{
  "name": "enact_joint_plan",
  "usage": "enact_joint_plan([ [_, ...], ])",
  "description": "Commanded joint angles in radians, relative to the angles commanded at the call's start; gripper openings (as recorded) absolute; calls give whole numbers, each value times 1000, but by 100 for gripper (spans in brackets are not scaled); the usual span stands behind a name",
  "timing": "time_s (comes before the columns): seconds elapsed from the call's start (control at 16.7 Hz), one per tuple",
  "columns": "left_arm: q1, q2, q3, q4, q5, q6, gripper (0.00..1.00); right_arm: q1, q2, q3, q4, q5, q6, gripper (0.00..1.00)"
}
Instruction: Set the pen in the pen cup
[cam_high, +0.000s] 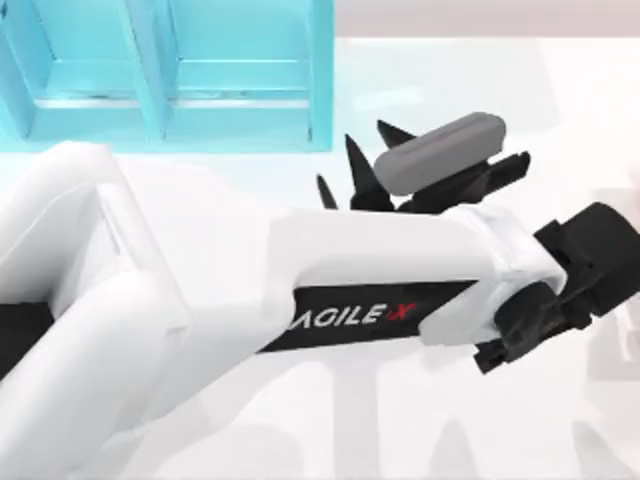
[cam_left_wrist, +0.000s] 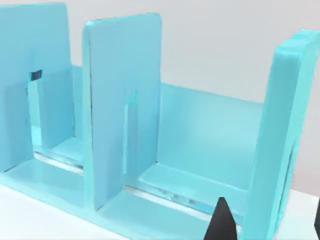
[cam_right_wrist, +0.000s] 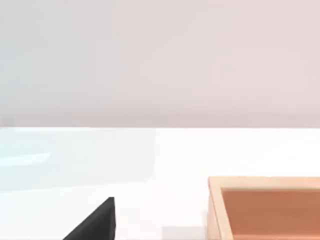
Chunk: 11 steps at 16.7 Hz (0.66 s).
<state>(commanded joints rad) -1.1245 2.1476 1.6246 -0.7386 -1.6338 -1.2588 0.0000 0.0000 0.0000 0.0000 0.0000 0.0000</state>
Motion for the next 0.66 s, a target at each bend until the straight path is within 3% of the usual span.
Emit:
enact_joint_plan([
  [0.3,0,0,0,0,0,0,98,0,0,0,0,0,0,100],
  [0.66,0,0,0,0,0,0,100,0,0,0,0,0,0,100],
])
